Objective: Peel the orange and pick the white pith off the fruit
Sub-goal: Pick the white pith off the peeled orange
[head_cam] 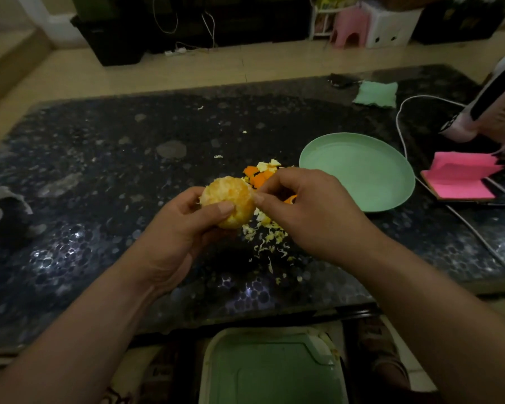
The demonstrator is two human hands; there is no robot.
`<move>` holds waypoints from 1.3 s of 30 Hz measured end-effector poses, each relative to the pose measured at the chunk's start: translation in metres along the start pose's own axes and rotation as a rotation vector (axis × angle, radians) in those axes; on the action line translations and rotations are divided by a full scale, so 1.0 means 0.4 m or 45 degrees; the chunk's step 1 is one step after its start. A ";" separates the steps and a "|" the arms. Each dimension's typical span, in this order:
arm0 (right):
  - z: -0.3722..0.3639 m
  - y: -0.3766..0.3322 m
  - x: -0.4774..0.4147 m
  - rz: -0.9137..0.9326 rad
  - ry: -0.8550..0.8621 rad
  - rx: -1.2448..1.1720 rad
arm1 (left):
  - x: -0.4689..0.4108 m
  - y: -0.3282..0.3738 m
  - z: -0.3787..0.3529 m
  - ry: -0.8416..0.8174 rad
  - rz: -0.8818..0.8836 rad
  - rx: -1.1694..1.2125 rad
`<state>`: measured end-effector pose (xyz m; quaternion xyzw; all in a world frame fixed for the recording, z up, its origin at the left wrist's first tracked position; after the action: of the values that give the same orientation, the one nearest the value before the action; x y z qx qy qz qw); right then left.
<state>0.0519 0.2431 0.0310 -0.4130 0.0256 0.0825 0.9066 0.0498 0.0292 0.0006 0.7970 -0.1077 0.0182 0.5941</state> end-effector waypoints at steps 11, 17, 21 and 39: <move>-0.013 -0.002 0.009 0.022 0.054 0.156 | 0.015 0.006 -0.005 -0.021 -0.158 -0.370; -0.011 -0.009 0.011 0.027 0.087 0.109 | 0.017 0.011 0.002 -0.050 -0.140 -0.334; 0.000 -0.008 0.007 -0.001 0.054 -0.056 | 0.014 0.015 0.001 -0.068 -0.099 -0.147; 0.015 0.025 -0.014 -0.074 0.042 -0.181 | 0.024 0.032 0.008 -0.250 0.015 0.156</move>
<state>0.0448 0.2533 0.0282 -0.4781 0.0224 0.0509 0.8765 0.0563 0.0213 0.0134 0.8291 -0.1687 -0.0501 0.5306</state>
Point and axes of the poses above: each hand's wrist, its own x-axis away from the middle knuckle, its own z-axis out of the back of the hand, y = z × x, the point moved 1 cm from there along -x, towards the middle knuckle, and after that the axes turned 6 degrees about -z, right-handed, at the moved point
